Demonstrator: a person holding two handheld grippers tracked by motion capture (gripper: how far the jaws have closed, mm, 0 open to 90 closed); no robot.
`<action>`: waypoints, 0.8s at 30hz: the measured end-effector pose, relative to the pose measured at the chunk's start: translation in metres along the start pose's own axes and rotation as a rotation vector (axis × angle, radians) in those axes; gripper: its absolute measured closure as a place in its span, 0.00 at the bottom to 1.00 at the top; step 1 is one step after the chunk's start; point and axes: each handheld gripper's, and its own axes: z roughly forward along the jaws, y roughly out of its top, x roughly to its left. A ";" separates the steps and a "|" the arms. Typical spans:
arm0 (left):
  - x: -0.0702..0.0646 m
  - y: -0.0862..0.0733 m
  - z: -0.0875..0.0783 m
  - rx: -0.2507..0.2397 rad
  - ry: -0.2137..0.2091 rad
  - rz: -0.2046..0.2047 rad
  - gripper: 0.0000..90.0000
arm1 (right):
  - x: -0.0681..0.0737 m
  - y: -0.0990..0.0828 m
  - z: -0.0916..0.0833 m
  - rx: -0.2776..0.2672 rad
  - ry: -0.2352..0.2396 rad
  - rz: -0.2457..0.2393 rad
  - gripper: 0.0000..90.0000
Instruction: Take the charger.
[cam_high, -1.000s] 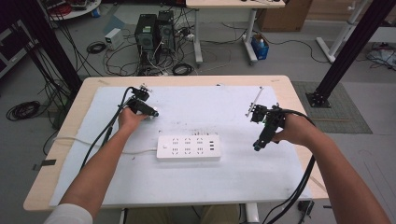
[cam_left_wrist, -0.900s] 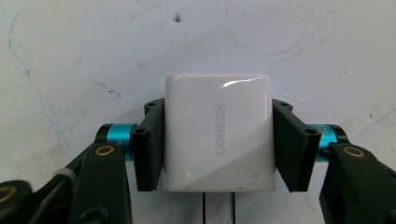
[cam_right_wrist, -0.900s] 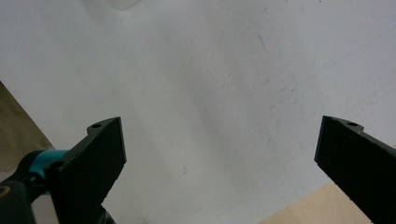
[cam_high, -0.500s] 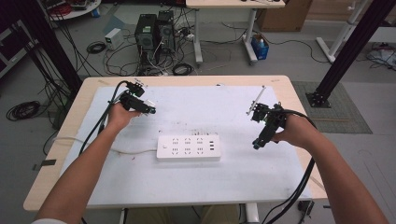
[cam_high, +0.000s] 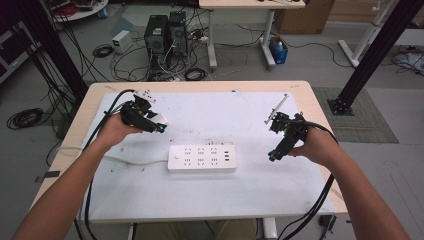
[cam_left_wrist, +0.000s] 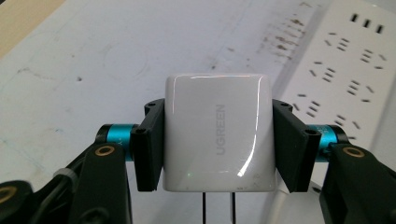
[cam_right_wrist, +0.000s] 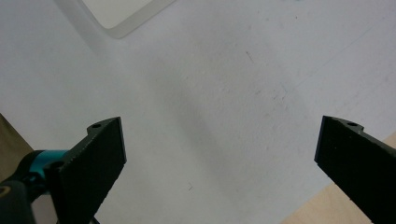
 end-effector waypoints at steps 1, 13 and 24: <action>-0.003 -0.001 -0.003 -0.012 -0.008 0.007 0.47 | 0.001 0.000 0.001 0.001 0.000 0.005 0.01; -0.029 -0.006 -0.020 -0.032 -0.090 0.094 0.47 | 0.007 -0.004 0.002 -0.021 -0.001 -0.004 0.01; -0.059 -0.008 -0.031 -0.060 -0.124 0.155 0.47 | 0.014 -0.005 0.001 -0.043 0.003 -0.002 0.01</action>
